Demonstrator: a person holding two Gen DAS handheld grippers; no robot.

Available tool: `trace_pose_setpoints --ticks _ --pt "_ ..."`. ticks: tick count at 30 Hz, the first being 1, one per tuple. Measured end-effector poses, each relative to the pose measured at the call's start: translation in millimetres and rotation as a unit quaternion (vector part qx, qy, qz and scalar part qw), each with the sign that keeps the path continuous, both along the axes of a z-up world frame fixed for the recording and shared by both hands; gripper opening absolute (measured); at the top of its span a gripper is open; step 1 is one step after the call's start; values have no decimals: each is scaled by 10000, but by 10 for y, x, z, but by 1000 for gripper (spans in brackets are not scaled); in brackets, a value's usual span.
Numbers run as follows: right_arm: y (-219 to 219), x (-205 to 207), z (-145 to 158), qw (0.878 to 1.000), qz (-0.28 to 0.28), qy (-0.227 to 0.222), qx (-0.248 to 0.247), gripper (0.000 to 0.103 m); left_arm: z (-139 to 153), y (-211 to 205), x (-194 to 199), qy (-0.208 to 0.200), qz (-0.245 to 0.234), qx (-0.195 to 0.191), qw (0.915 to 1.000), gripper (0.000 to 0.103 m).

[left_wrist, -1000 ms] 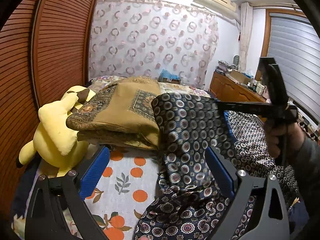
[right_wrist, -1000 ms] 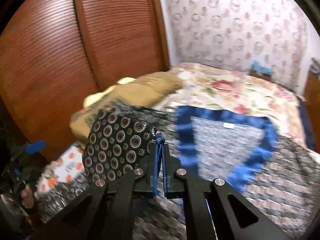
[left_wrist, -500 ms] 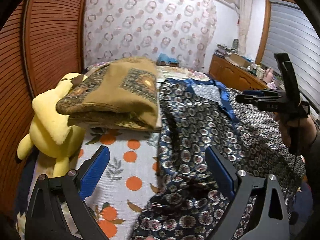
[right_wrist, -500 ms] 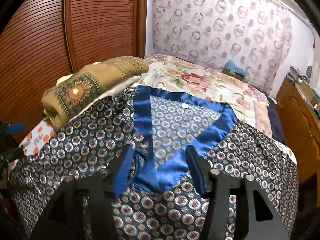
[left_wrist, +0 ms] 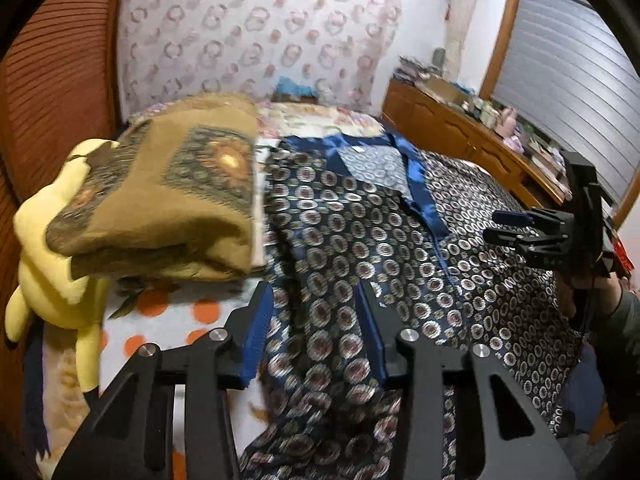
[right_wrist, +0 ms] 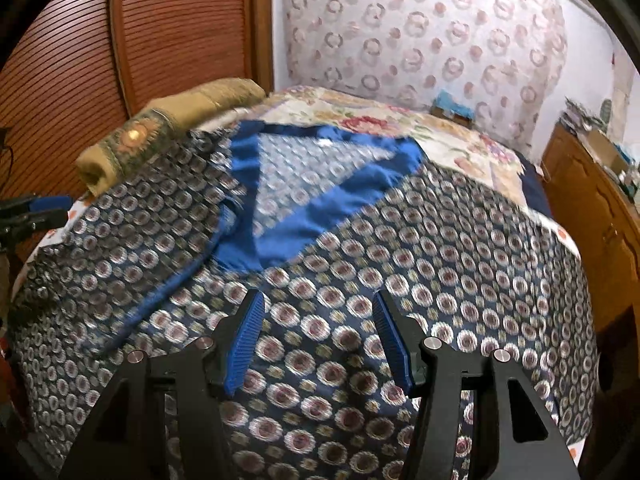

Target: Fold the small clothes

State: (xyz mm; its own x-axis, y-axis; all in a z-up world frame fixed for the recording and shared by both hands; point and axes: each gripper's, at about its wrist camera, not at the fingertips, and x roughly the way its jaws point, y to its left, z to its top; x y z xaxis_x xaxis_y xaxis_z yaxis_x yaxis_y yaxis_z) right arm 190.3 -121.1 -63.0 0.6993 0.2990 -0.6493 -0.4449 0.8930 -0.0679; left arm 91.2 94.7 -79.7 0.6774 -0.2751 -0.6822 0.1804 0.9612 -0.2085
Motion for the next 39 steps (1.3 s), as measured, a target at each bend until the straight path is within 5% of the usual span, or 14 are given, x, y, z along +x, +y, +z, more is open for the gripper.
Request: trace_pose_setpoints --ticks 5,7,11,15,16,17,20,25,33,38,39 --pt "-4 100 -119 9998 -152 133 -59 58 -49 -128 272 355 -186 353 9986 44" --pt "-7 134 -204 9996 -195 193 -117 58 -83 -160 378 533 -255 450 9972 32" --pt "-52 196 -231 9994 -239 230 60 59 -170 -155 506 812 -225 598 9946 30" --pt "-29 198 -257 9994 -300 174 -5 60 -194 -133 518 869 -290 507 9945 28" --pt "-25 201 -261 9994 -302 172 -5 60 -187 -138 516 845 -316 482 9948 8" --pt "-24 199 -261 9994 -304 174 6 60 -173 -136 506 811 -311 478 9951 3" --pt "-29 216 -272 9994 -311 176 19 61 12 -146 431 369 -267 673 9967 2" --pt "-36 188 -280 9994 -312 160 7 61 600 209 265 -467 475 823 9944 2" --pt "-43 188 -277 9994 -313 154 2 61 510 704 323 -185 939 977 9906 3" --pt "-45 191 -283 9994 -319 154 -6 64 486 639 248 -373 912 1016 9899 10" --pt "-45 193 -282 9994 -322 155 -6 64 505 625 217 -466 912 1040 9893 18"
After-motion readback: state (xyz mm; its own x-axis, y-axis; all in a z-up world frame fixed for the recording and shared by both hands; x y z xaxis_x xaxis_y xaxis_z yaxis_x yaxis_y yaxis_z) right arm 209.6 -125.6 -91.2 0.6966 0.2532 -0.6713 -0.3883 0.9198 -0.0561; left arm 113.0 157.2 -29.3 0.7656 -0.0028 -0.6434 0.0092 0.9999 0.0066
